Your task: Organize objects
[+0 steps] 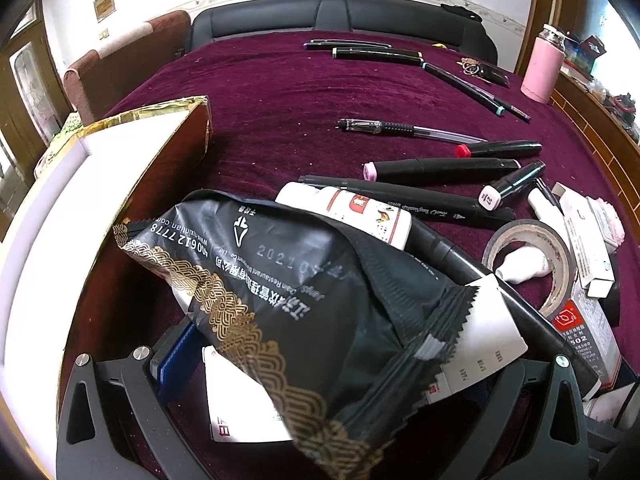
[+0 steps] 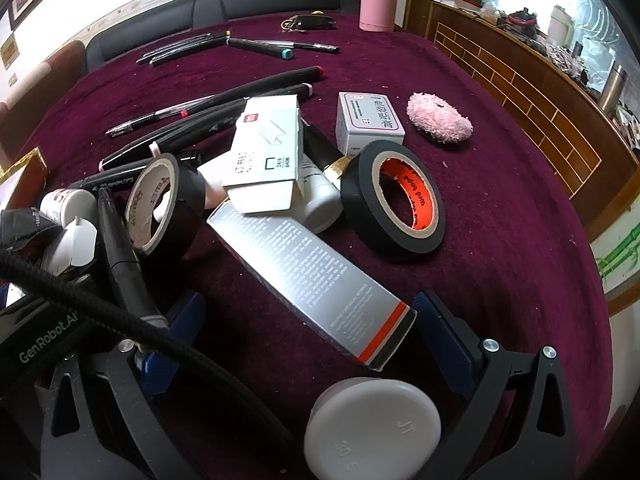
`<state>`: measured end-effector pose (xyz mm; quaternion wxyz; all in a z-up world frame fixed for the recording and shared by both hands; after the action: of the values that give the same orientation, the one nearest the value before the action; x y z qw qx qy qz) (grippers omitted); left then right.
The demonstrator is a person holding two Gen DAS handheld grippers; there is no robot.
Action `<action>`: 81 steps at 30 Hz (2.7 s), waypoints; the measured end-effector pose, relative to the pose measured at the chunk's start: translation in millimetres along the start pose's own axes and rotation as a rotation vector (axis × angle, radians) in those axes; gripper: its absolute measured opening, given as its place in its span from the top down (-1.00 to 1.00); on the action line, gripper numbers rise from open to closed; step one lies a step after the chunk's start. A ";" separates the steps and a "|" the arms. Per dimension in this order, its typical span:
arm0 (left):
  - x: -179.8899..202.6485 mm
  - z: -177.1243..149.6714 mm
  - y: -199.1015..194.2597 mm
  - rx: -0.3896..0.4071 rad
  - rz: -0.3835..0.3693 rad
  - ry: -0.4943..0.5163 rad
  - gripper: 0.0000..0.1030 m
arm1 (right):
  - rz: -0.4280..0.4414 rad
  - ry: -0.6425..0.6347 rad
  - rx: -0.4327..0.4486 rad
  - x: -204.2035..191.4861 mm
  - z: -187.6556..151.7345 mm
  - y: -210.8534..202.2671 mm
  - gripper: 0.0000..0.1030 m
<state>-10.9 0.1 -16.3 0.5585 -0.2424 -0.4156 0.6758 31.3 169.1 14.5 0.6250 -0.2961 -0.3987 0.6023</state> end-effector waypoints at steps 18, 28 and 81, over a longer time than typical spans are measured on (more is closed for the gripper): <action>-35.6 -20.0 -78.5 0.079 -0.218 0.132 -0.95 | -0.182 -0.005 0.258 27.2 -1.8 -115.0 -0.95; -41.7 -22.5 -96.0 0.126 -0.191 0.197 -0.95 | 0.026 -0.053 0.314 -3.8 26.5 -102.0 -0.95; -145.9 16.6 -117.1 0.091 -0.228 0.108 -0.95 | 0.161 -0.320 0.035 -89.3 31.0 -17.1 -0.31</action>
<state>78.6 -140.7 70.2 0.6636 -0.2039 -0.3786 0.6121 17.5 75.7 32.1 0.5083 -0.2166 -0.4576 0.6966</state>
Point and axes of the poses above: each gripper's, at about its wrist camera, not at the fingertips, and y roughly the way its jaws point, x to its right, z to its top, the point moved 2 cm from there along y, roughly the way its jaws point, and after that the axes turned 15 degrees about -y, right-handed, at the moved point
